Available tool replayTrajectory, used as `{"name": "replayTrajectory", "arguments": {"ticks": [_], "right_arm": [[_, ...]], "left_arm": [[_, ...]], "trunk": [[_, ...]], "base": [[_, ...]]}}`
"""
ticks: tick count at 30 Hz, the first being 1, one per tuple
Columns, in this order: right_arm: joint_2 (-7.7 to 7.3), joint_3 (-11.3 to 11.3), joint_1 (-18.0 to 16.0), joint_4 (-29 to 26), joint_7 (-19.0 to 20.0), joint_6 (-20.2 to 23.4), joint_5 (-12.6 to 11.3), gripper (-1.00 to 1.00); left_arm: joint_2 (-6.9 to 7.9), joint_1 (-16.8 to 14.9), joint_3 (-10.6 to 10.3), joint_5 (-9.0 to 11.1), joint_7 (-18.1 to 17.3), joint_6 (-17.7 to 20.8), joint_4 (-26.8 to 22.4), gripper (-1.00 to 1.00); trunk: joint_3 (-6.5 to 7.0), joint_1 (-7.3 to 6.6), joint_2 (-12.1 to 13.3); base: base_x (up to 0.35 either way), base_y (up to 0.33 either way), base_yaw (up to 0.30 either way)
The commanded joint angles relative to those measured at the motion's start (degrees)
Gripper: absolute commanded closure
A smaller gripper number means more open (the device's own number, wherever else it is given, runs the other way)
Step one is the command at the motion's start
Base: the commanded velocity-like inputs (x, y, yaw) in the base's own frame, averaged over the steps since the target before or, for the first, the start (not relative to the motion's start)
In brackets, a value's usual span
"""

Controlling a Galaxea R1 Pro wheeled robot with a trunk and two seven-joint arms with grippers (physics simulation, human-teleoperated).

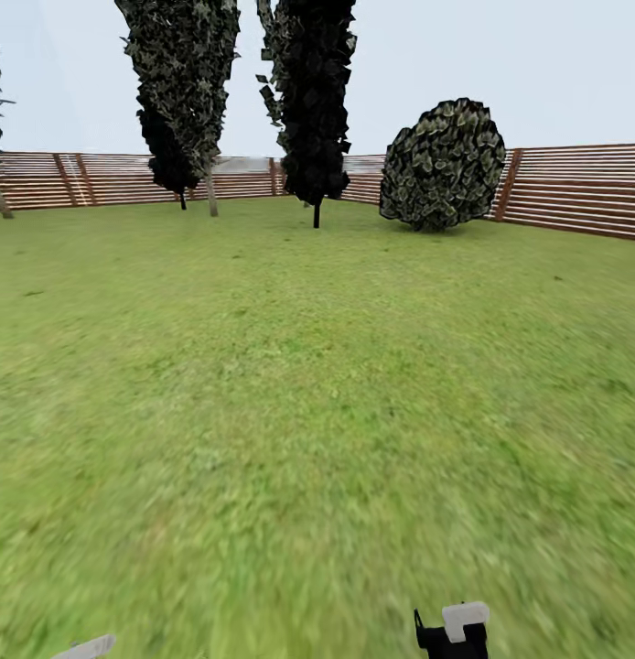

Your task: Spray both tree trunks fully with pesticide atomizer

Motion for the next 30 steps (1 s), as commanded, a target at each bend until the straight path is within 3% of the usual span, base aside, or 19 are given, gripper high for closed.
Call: {"name": "replayTrajectory", "arguments": {"ticks": [1,30], "right_arm": [[0.01,-0.24,-0.02,0.03,-0.41,-0.11,0.62,-1.00],[0.01,-0.24,-0.02,0.03,-0.41,-0.11,0.62,-1.00]], "left_arm": [[-0.05,-0.06,0.52,-0.33,-0.33,-0.17,0.08,1.00],[-0.37,-0.06,0.04,-0.51,-0.56,-0.19,0.14,1.00]], "trunk": [[-0.05,-0.01,-0.02],[-0.05,-0.01,-0.02]], "base": [[0.000,0.000,0.280],[0.000,0.000,0.280]]}}
